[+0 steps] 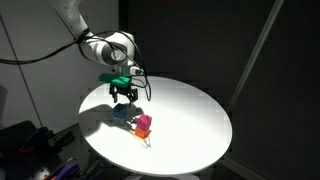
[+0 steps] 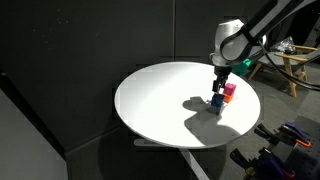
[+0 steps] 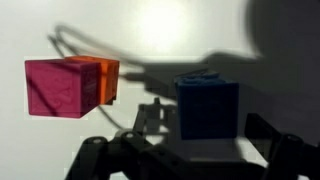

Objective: Put the blue block on the pink block

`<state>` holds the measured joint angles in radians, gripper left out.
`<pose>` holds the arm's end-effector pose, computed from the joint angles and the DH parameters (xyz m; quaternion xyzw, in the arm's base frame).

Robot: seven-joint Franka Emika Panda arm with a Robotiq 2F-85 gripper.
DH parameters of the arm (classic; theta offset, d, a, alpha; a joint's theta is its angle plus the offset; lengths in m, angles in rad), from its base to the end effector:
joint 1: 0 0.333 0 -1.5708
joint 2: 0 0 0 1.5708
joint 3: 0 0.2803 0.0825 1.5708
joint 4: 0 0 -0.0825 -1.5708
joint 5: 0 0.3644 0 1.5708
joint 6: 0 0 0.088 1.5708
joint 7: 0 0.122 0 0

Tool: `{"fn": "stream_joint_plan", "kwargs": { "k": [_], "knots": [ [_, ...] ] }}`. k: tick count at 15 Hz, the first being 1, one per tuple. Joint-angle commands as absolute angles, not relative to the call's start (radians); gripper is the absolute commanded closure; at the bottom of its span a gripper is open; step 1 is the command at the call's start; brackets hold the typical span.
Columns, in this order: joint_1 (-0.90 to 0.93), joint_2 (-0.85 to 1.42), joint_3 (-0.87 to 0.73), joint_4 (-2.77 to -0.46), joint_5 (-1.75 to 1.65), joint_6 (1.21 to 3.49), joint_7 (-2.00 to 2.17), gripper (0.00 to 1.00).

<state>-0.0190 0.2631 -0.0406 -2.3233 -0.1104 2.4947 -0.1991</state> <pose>0.4903 -0.0305 0.1866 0.9916 0.1153 -0.0502 0.0303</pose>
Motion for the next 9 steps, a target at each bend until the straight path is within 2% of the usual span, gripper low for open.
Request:
{"fn": "stream_joint_plan", "kwargs": {
  "k": [1, 9],
  "knots": [
    [-0.018, 0.249, -0.033, -2.341, -0.132, 2.511, -0.182, 0.00],
    [-0.012, 0.264, -0.035, -2.338, -0.155, 2.519, -0.172, 0.00]
  ]
}}
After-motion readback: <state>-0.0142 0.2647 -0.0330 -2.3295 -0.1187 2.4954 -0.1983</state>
